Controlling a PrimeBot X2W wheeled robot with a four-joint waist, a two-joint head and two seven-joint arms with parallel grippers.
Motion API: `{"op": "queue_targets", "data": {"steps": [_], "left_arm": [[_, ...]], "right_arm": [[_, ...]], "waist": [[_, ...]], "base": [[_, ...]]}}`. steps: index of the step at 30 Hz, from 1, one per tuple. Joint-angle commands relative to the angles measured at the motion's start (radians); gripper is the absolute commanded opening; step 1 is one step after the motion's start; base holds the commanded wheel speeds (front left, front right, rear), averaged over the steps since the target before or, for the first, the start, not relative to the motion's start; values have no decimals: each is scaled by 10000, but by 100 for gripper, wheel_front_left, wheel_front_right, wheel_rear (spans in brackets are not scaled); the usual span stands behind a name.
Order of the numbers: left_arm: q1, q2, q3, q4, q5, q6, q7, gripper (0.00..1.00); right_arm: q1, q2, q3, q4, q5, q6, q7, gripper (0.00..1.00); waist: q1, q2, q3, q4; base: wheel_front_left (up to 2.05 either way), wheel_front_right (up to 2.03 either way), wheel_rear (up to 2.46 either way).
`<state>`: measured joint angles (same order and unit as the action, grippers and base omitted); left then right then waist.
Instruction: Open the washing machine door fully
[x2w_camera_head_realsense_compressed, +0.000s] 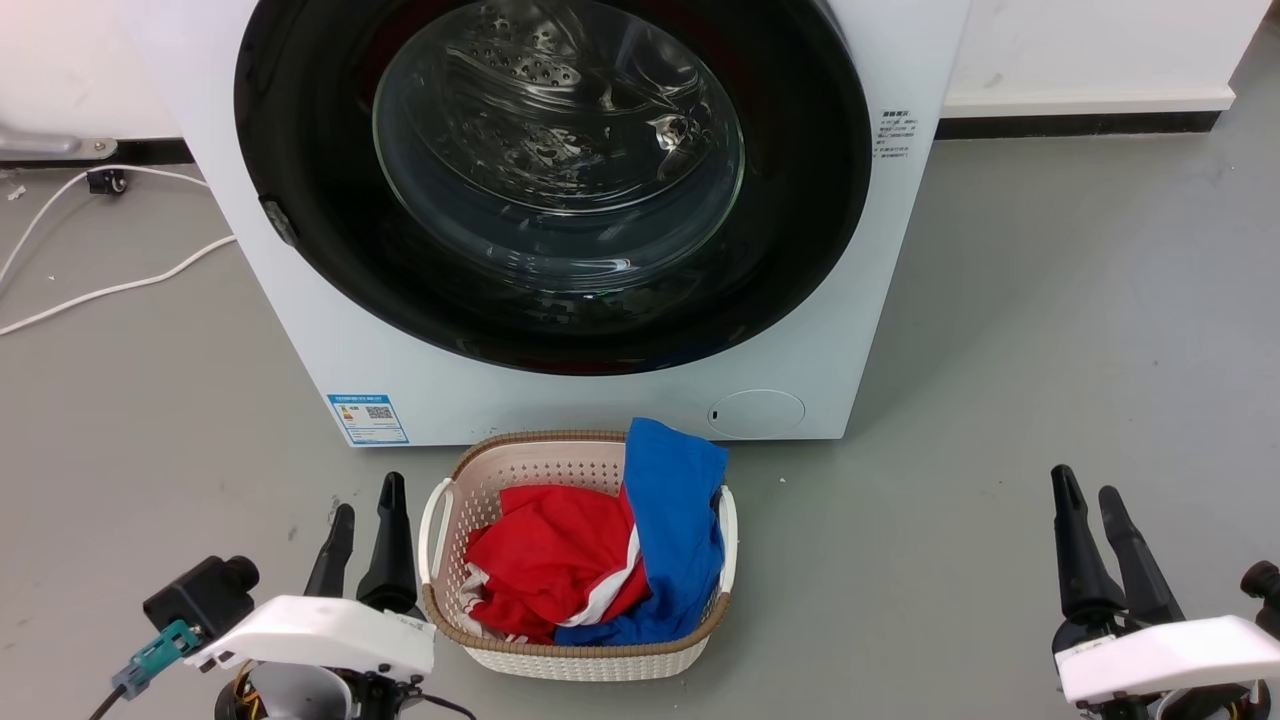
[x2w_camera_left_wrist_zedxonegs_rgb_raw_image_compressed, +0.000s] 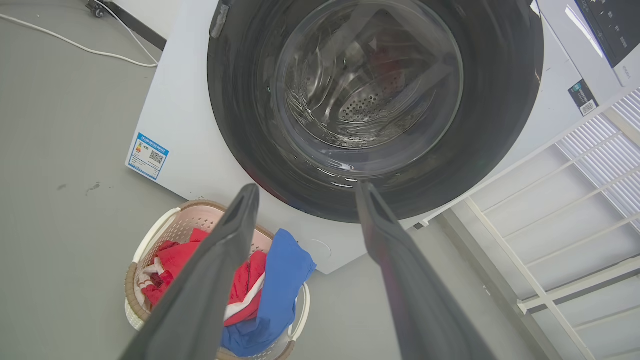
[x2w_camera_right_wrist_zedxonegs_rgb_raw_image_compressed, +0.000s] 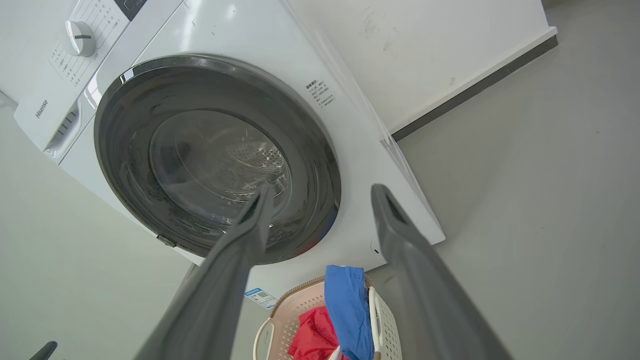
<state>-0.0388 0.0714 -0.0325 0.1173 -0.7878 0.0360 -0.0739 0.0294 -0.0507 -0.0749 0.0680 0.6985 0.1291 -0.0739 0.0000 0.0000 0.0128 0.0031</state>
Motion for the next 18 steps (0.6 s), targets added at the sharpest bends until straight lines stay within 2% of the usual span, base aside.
{"op": "queue_targets", "data": {"steps": [1, 18], "left_arm": [[-6, 113, -98, -163, 340, 72, -109, 100], [147, 276, -670, -394, 2231, 303, -615, 100]], "right_arm": [[-4, -22, 20, -197, -388, 18, -111, 100], [320, -15, 31, -689, -2494, 19, -616, 100]], "waist": [[0, 0, -2, 0], [0, 0, 7, 15]], "base": [[0, 0, 0], [0, 0, 0]]}}
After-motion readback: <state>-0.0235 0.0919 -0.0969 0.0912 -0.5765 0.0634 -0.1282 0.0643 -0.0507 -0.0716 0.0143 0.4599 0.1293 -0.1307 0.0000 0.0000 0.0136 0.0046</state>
